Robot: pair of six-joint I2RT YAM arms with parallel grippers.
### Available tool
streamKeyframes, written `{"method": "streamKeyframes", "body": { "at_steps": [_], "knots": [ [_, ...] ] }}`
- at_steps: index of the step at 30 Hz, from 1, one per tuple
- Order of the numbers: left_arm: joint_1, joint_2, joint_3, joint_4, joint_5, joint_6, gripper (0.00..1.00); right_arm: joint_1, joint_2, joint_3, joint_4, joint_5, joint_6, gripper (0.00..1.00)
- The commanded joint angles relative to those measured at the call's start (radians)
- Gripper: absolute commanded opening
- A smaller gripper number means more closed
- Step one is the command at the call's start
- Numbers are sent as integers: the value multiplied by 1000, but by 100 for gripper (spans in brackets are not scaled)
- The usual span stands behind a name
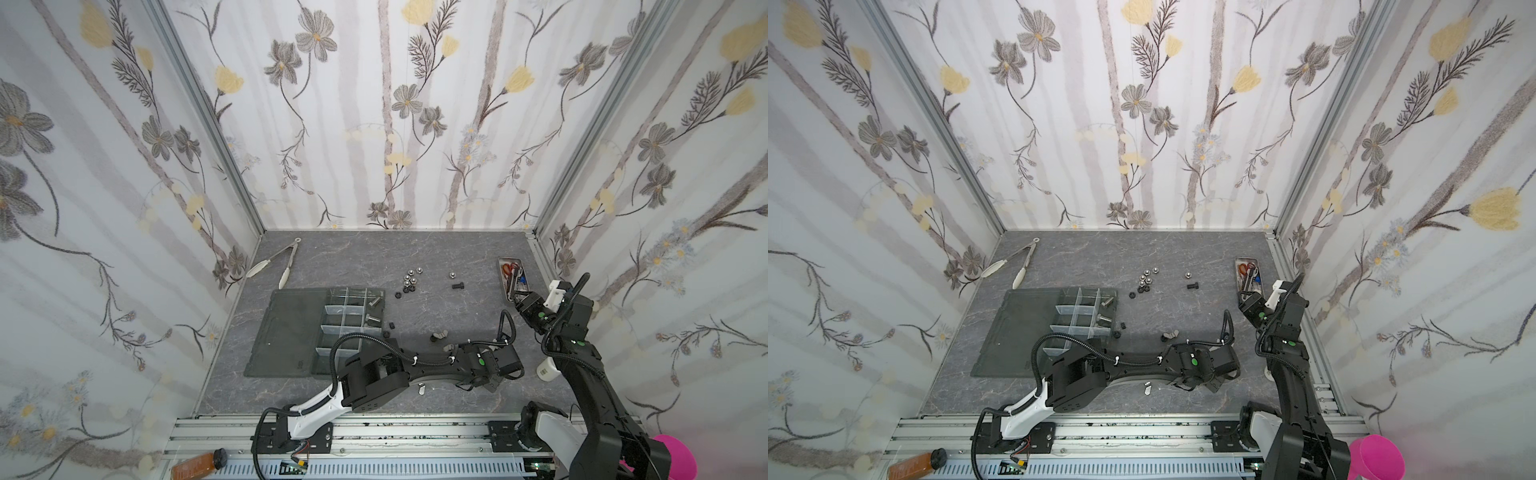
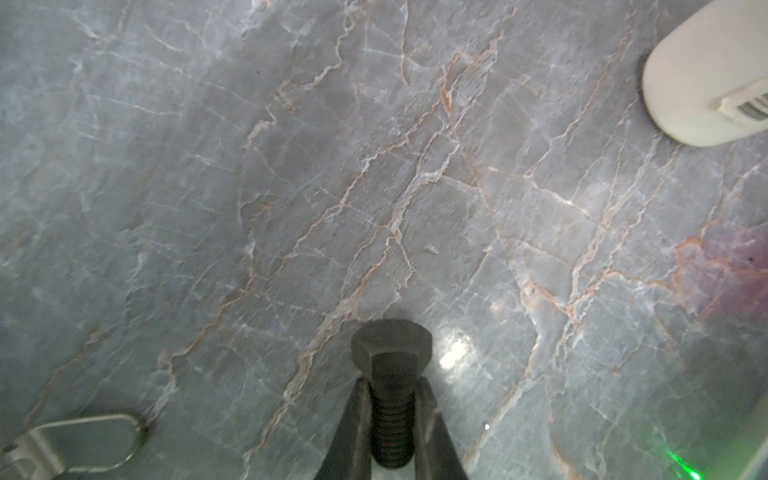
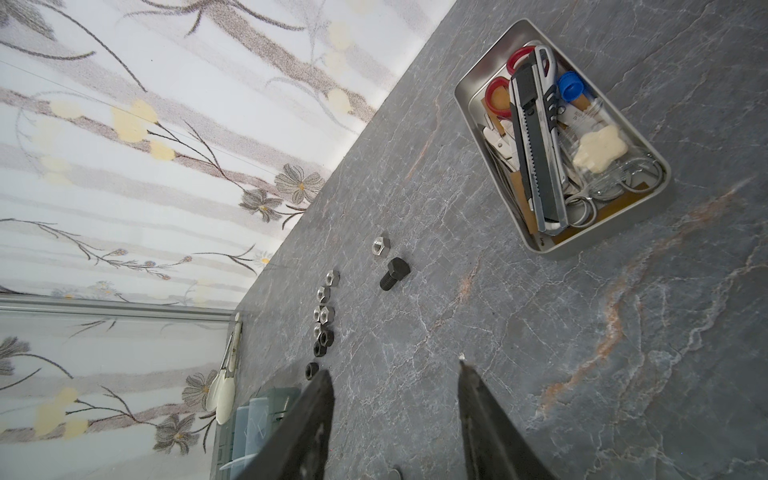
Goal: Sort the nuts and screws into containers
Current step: 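Lift the black bolt with the left gripper and carry it toward the organizer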
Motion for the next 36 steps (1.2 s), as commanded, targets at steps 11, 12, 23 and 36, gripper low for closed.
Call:
{"method": "streamKeyframes", "body": {
  "at_steps": [11, 12, 23, 36],
  "knots": [
    [79, -270, -220, 71, -66, 0, 13, 39, 13, 1, 31, -20, -11, 50],
    [91, -295, -245, 80, -69, -1, 13, 58, 20, 0, 32, -16, -16, 50],
    [262, -534, -534, 175, -87, -12, 13, 227, 114, -6, 106, 19, -20, 50],
    [521, -748, -740, 210, -70, -2, 14, 430, 252, -4, 203, 59, -36, 49]
  ]
}}
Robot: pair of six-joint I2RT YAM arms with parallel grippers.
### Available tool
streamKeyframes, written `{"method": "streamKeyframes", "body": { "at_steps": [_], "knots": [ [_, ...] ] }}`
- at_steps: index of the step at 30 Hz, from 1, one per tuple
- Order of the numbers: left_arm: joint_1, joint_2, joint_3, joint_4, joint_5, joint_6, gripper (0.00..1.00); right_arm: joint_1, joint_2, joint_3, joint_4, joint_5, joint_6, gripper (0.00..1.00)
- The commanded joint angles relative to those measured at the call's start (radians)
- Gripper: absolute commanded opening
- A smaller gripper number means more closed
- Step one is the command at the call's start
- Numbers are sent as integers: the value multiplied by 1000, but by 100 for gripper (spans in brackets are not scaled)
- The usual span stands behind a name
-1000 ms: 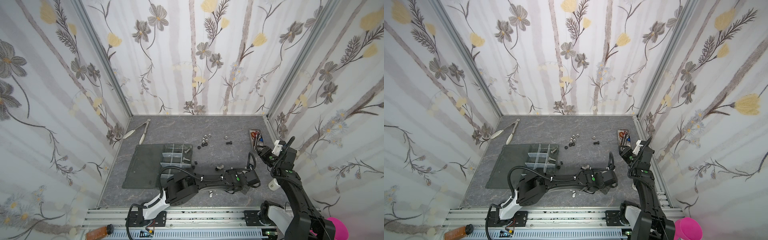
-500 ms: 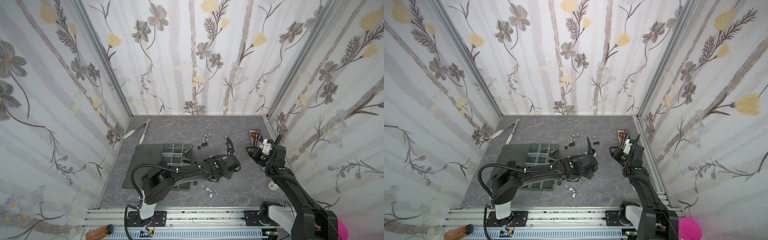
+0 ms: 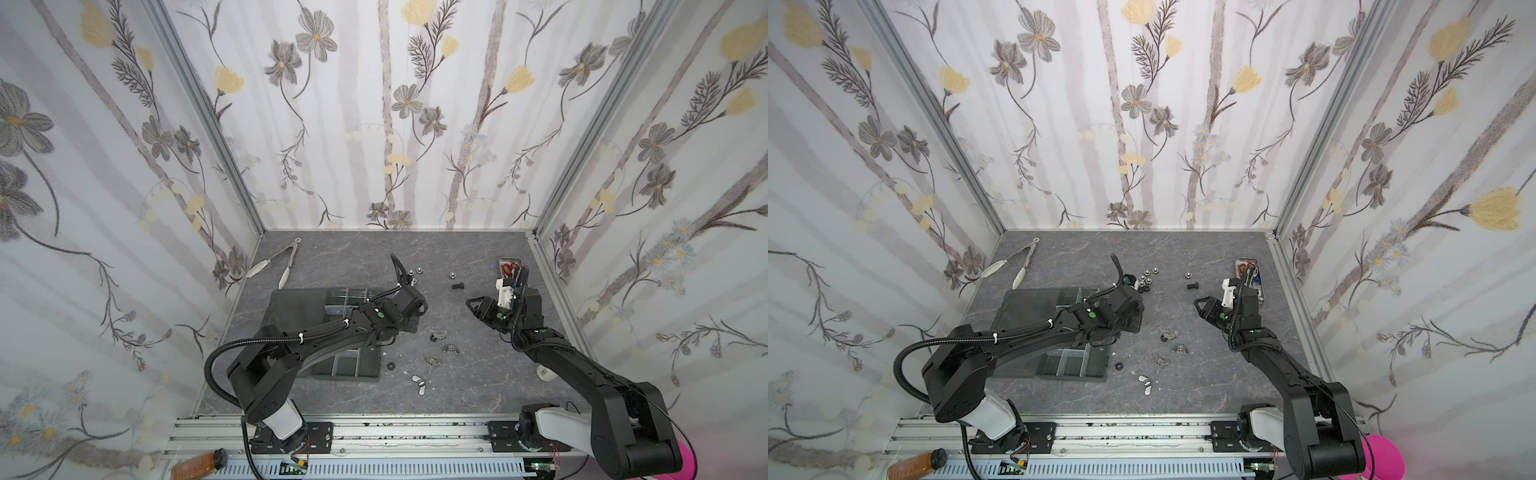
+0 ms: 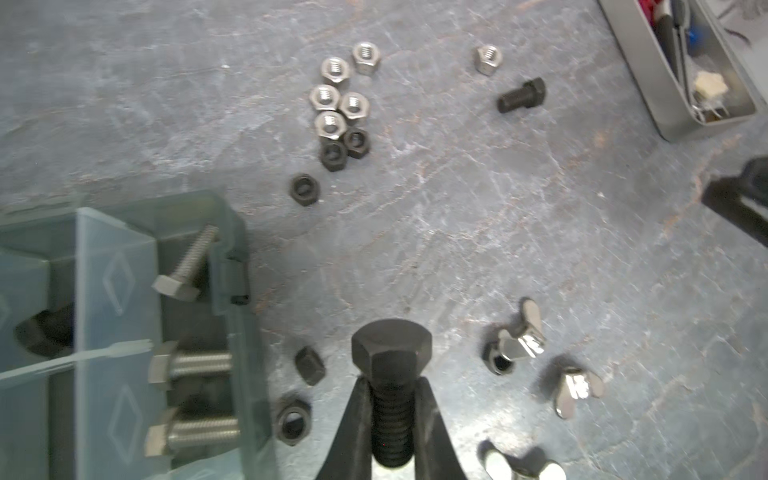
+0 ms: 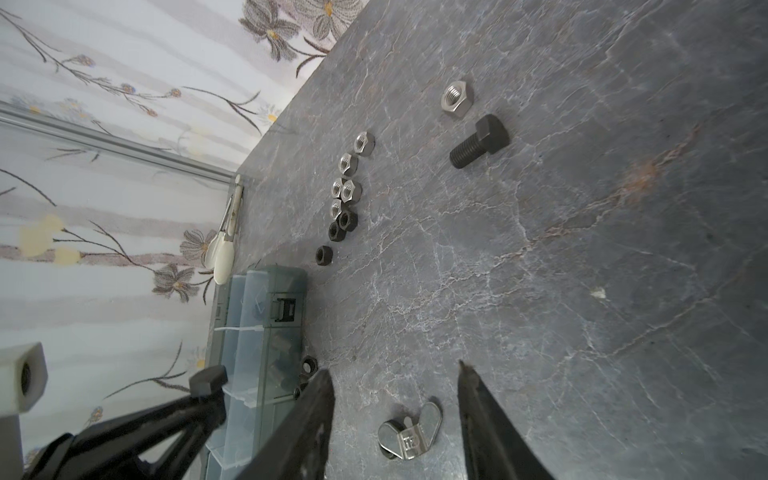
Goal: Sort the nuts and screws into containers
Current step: 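Lift the black bolt with the left gripper and carry it toward the organizer, then open the left gripper over a compartment while the right gripper reaches a black bolt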
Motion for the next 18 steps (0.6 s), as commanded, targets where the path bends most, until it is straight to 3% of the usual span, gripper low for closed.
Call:
{"method": "streamKeyframes", "body": {
  "at_steps": [1, 11, 18],
  "knots": [
    [66, -33, -26, 37, 5, 1, 13, 38, 24, 3, 65, 15, -17, 49],
    [296, -47, -68, 48, 97, 9, 14, 111, 59, 5, 80, 35, -46, 48],
    [392, -25, -74, 49, 116, 11, 15, 130, 93, -1, 106, 34, -52, 48]
  ]
}}
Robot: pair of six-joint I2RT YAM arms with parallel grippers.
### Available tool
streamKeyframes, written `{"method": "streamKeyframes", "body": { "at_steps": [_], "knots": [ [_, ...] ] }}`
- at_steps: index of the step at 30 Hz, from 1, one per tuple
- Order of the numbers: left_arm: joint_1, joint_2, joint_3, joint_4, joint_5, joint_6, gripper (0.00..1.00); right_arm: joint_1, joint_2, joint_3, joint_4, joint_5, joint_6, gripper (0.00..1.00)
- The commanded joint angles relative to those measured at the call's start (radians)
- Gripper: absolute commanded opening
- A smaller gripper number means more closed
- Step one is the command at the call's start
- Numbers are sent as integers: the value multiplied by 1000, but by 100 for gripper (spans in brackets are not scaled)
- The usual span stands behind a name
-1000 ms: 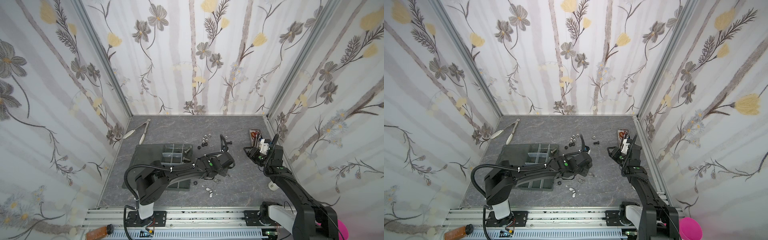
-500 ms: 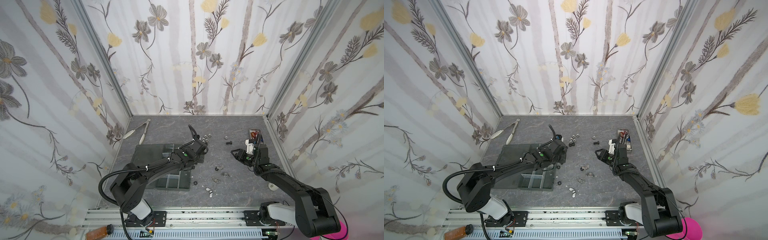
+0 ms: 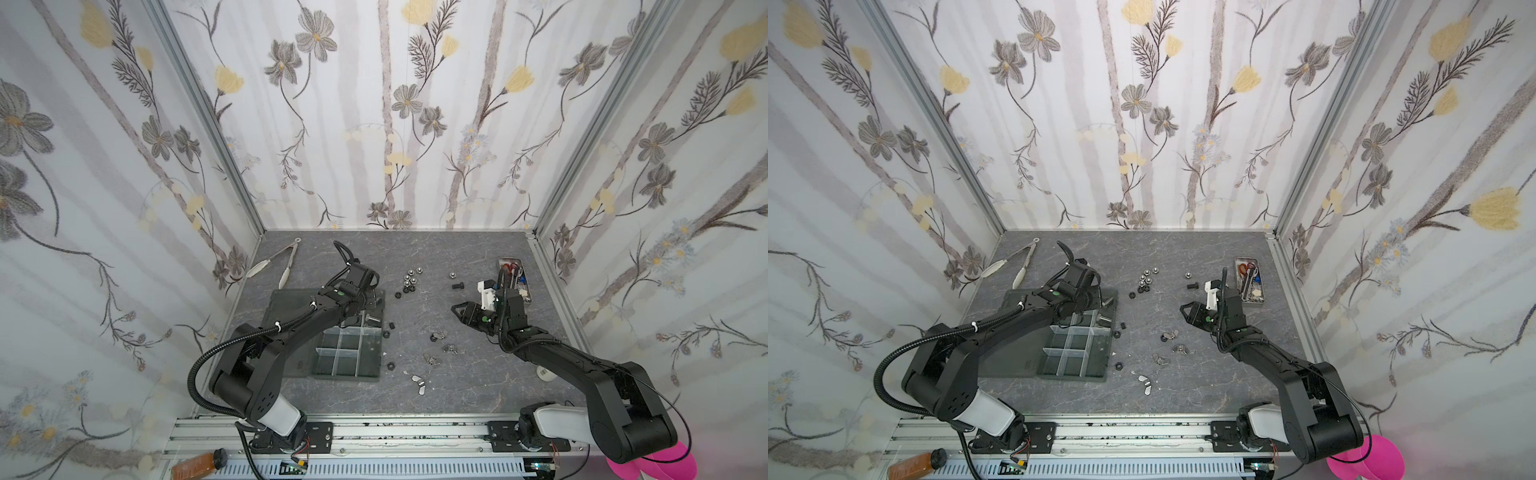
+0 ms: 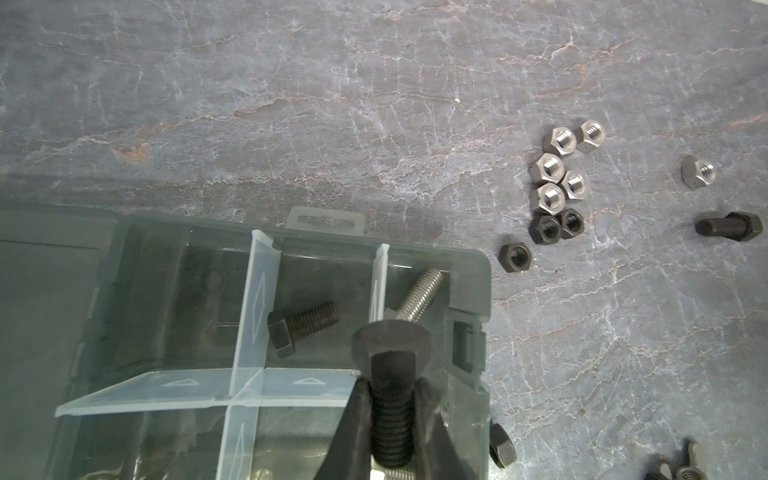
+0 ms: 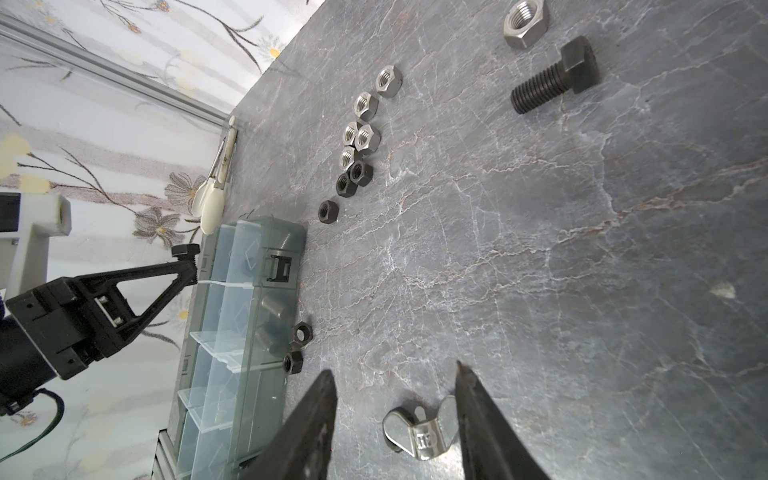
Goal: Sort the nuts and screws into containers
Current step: 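Open the left gripper over a compartment while the right gripper reaches a black bolt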
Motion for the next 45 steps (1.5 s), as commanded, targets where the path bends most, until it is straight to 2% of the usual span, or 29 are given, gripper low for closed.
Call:
{"method": "streamKeyframes", "body": {
  "at_steps": [1, 8, 14, 20, 24, 29, 36, 40, 45],
  "knots": [
    [37, 9, -5, 39, 12, 2, 14, 9, 13, -1, 51, 8, -9, 48],
    [81, 41, 5, 41, 21, 0, 15, 22, 39, 2, 65, 4, -11, 48],
    [83, 72, 10, 36, 28, -5, 18, 24, 36, 5, 60, 6, -18, 48],
    [83, 81, 28, 20, 34, -10, 34, 26, 26, 11, 39, 18, -26, 48],
    [83, 58, 37, 6, 32, -10, 50, 25, 8, 33, -12, 61, -33, 48],
    [80, -17, 36, -5, 48, -7, 63, 25, 10, 112, -145, 170, -77, 48],
    [75, -188, -9, -11, 100, -4, 79, 26, 100, 241, -283, 284, -132, 48],
    [74, -302, -41, -32, 122, -1, 86, 27, 156, 314, -282, 292, -97, 49],
    [75, -431, -47, -96, 121, 19, 90, 29, 244, 342, -230, 265, -24, 52]
  ]
}}
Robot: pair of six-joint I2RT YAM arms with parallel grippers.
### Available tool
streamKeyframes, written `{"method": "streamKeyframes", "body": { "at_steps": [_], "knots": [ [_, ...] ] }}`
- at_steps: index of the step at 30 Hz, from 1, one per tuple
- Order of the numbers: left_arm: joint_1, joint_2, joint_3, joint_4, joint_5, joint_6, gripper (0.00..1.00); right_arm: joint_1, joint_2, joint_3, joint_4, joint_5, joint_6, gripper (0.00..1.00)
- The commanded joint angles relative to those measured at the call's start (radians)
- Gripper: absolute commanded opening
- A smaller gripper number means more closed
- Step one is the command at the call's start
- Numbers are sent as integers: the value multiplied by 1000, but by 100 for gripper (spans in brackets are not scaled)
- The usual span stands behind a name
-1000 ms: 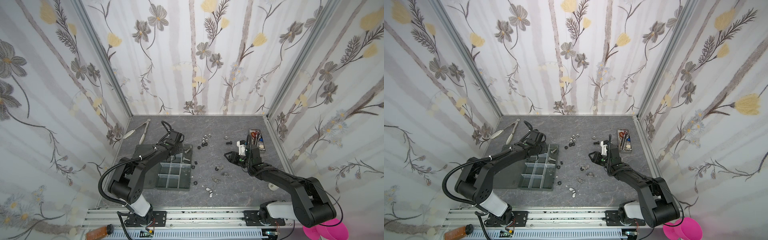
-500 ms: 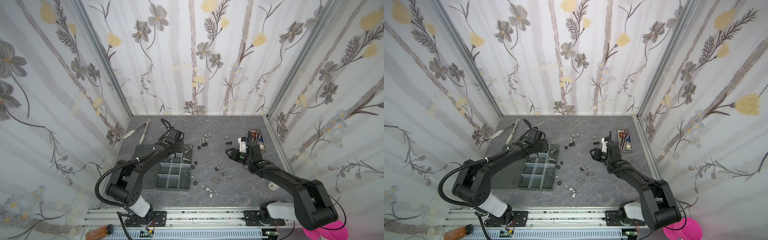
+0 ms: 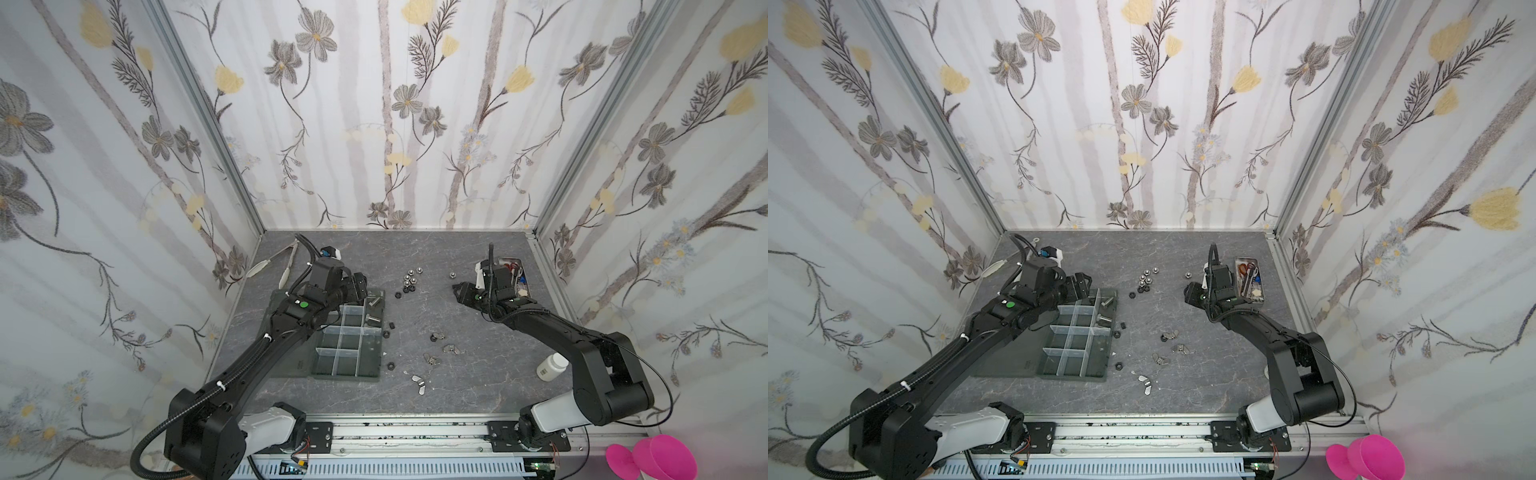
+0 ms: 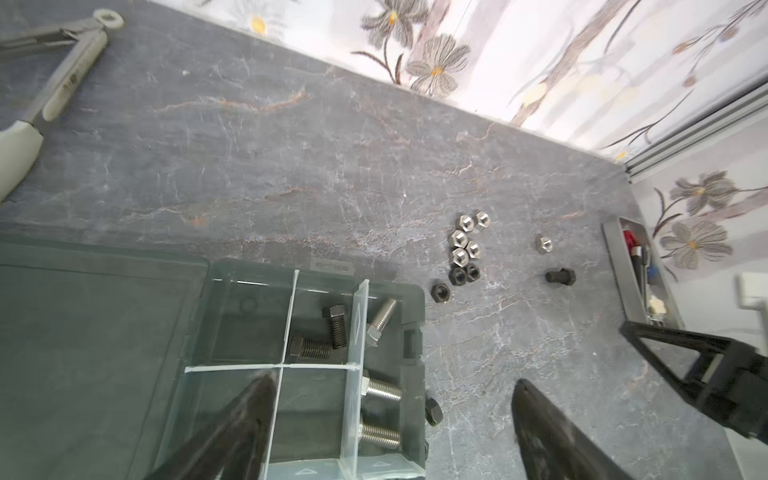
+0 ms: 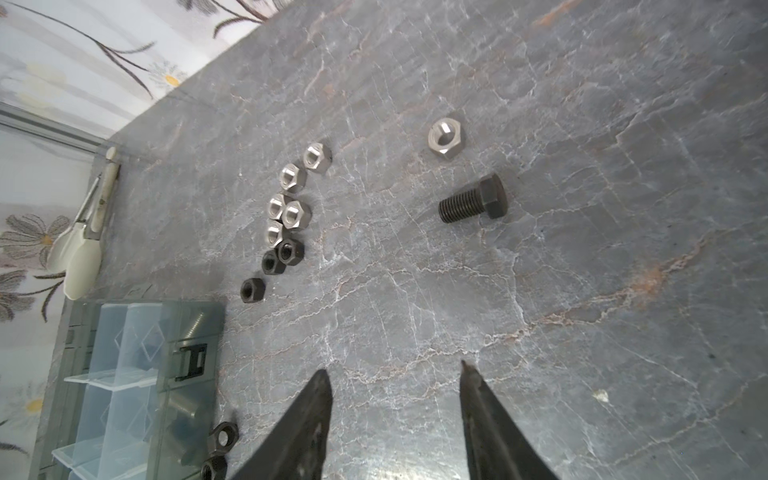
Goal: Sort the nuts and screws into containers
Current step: 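Lower the right gripper onto the black bolt beside the nuts and close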
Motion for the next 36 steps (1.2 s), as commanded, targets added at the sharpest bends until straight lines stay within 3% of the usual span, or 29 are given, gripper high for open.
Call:
{"method": "streamKeyframes", "body": {
  "at_steps": [1, 12, 36],
  "knots": [
    [-1, -65, -8, -53, 16, 22, 91, 3, 53, 26, 32, 0, 57, 53],
    [0, -199, -77, -95, 13, 58, 93, 3, 249, 116, 76, 42, 132, 55],
    [1, -218, -133, -67, 14, 83, 95, -24, 481, 378, -66, 167, 122, 55]
  ]
}}
